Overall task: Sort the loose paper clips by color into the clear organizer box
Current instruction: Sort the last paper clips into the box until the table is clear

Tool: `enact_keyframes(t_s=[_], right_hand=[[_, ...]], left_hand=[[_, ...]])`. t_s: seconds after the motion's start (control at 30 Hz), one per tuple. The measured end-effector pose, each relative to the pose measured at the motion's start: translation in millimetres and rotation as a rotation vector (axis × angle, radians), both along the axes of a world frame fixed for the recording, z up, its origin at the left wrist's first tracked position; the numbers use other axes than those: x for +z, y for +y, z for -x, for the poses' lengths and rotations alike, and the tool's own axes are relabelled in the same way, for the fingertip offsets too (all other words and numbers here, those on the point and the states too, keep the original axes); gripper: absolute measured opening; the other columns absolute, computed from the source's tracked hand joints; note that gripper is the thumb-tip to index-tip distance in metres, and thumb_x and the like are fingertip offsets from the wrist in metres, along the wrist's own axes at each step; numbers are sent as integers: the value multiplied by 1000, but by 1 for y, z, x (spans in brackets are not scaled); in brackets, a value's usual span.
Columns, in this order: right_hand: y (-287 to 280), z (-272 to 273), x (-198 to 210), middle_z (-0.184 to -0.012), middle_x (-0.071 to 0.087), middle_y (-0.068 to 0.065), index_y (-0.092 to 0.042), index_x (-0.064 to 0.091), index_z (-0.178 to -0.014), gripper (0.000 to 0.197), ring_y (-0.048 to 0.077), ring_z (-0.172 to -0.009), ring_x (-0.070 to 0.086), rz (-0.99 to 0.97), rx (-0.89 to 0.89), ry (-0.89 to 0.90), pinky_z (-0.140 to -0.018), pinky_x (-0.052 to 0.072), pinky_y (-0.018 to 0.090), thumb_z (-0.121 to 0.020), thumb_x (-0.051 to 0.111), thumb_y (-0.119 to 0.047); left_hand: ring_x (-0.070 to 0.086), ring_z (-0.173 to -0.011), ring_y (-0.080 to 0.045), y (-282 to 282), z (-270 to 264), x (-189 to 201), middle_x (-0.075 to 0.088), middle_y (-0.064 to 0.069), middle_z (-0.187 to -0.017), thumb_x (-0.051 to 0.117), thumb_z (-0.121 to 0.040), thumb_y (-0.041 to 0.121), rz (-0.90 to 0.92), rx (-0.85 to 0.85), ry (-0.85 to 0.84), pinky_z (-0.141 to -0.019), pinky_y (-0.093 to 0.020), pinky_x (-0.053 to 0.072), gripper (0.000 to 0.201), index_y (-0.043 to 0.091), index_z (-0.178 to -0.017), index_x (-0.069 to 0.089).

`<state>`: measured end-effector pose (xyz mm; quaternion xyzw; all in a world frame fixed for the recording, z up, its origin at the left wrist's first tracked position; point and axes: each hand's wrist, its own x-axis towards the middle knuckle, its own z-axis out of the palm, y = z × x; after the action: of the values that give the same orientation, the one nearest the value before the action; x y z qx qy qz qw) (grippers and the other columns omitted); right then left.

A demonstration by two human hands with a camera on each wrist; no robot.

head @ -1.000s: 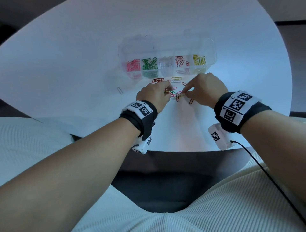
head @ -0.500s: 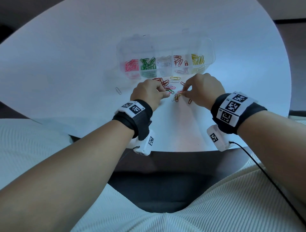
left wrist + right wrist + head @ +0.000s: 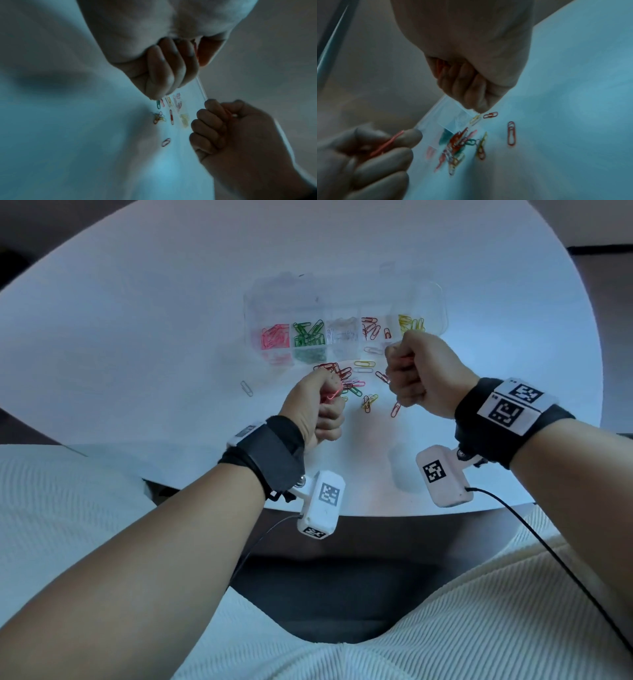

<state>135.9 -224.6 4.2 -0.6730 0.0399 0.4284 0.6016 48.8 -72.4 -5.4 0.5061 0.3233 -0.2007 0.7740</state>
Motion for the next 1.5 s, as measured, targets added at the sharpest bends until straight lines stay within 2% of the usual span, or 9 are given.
enact_keyframes(t_s=[0.37, 0.6, 0.77, 0.97, 1.17, 1.33, 1.37, 1.4, 1.5], right_hand=[[4, -1, 23, -52, 42, 8, -9, 43, -52, 16, 16, -38, 24, -269, -44, 187, -40, 18, 18, -64, 34, -13], [11, 17, 7, -60, 55, 4, -9, 61, -67, 26, 19, -49, 41, 505, 232, -229, -46, 33, 23, -87, 45, -10], [35, 49, 5, -85, 62, 8, -5, 70, -88, 21, 25, -82, 56, 715, 571, -370, -65, 42, 28, -90, 51, -16], [94, 39, 20, -67, 58, 6, -12, 59, -76, 13, 20, -56, 49, 447, 259, -350, -52, 40, 27, -86, 52, -12], [145, 6, 40, -64, 54, 8, -10, 51, -78, 8, 21, -52, 50, 117, -241, -239, -54, 44, 29, -86, 51, -11], [159, 1, 39, -123, 58, 13, -12, 51, -99, 30, 21, -83, 49, 32, -214, -10, -83, 49, 30, -97, 49, -41], [158, 2, 40, -140, 47, 21, -13, 50, -109, 37, 32, -116, 59, 25, -176, 34, -97, 48, 33, -97, 47, -48], [156, 3, 40, -148, 36, 24, -14, 48, -118, 43, 39, -137, 34, 17, -167, 55, -106, 43, 38, -97, 45, -51], [147, 7, 48, -150, 29, 28, -18, 48, -115, 37, 42, -137, 33, -22, -247, 12, -113, 33, 46, -98, 43, -51]], left_hand=[[7, -41, -13, -2, -13, 25, 20, -1, -42, 27, -54, 2, 175, 98, -194, -46, -21, 4, 29, 20, -67, 10], [13, -44, -12, -3, -5, 16, 28, -3, -45, 25, -64, -10, -58, 214, -183, -47, -21, 5, 28, 18, -59, 22], [11, -48, -11, 14, -10, 20, 27, -4, -48, 20, -67, -13, -27, 333, -185, -47, -19, 7, 33, 18, -69, 31], [22, -40, -11, 55, -28, 40, 37, -2, -54, 28, -95, 0, -111, 321, -188, -44, -22, 16, 28, 4, -89, 55], [24, -43, -14, 106, -46, 37, 36, -5, -59, 48, -89, 3, -448, 200, 28, -45, -18, 22, 11, 4, -86, 59], [39, -49, -17, 113, -52, 38, 47, -7, -62, 46, -90, 5, -469, 187, 34, -47, -20, 32, 11, 2, -92, 56], [40, -49, -17, 111, -54, 40, 47, -8, -63, 44, -91, 4, -444, 205, 27, -46, -20, 34, 12, 2, -93, 56], [41, -50, -17, 110, -56, 41, 48, -9, -64, 43, -92, 4, -416, 222, 21, -45, -19, 35, 12, 1, -94, 55], [47, -56, -20, 103, -61, 43, 51, -11, -71, 44, -93, 4, -378, 236, 10, -52, -22, 46, 11, 0, -95, 54]])
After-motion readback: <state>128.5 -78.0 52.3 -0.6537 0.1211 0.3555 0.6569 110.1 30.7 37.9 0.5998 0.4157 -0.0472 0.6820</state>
